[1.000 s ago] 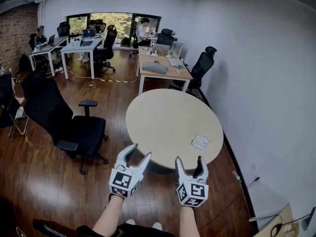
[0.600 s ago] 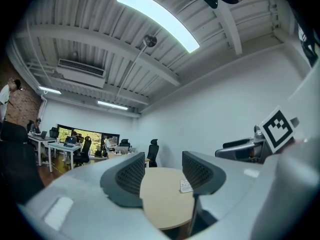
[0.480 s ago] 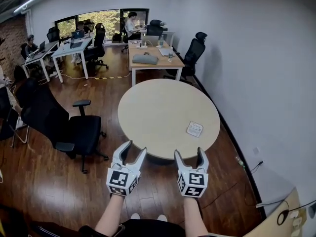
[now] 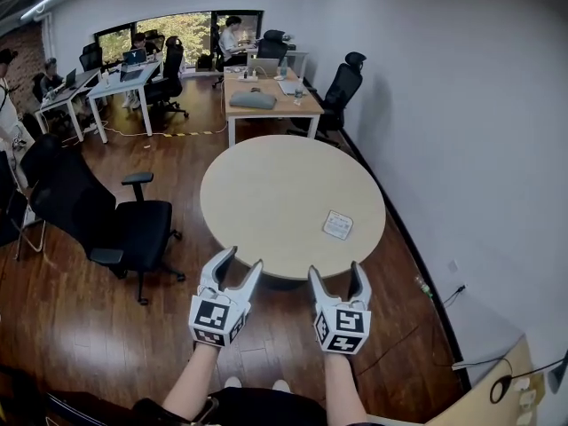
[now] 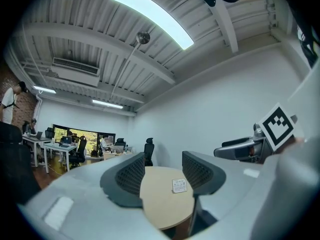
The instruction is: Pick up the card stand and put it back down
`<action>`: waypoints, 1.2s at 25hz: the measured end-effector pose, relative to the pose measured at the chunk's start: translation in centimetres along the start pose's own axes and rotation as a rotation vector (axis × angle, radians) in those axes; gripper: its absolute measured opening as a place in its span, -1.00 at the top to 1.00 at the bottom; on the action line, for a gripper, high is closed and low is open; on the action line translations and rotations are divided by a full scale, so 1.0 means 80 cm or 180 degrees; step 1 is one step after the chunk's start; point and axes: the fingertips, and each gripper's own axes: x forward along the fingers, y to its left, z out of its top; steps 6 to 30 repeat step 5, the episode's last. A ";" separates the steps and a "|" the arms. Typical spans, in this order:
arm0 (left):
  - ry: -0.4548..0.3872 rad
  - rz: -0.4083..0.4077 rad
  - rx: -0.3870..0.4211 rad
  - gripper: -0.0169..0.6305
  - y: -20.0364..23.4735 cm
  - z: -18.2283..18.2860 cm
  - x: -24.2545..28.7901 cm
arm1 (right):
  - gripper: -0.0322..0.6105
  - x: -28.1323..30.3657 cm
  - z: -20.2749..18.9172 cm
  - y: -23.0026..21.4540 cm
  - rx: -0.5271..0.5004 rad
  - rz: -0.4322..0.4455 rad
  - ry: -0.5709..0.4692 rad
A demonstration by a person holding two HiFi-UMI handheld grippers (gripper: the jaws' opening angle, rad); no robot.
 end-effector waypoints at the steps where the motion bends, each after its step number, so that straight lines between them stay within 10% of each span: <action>1: -0.0011 -0.0010 -0.0003 0.22 -0.002 0.002 0.002 | -0.34 0.000 0.001 -0.001 0.0004 0.0003 -0.0005; 30: -0.0052 -0.0031 -0.0024 0.22 -0.009 0.011 0.006 | -0.34 -0.003 0.010 -0.007 -0.0039 -0.0015 -0.0032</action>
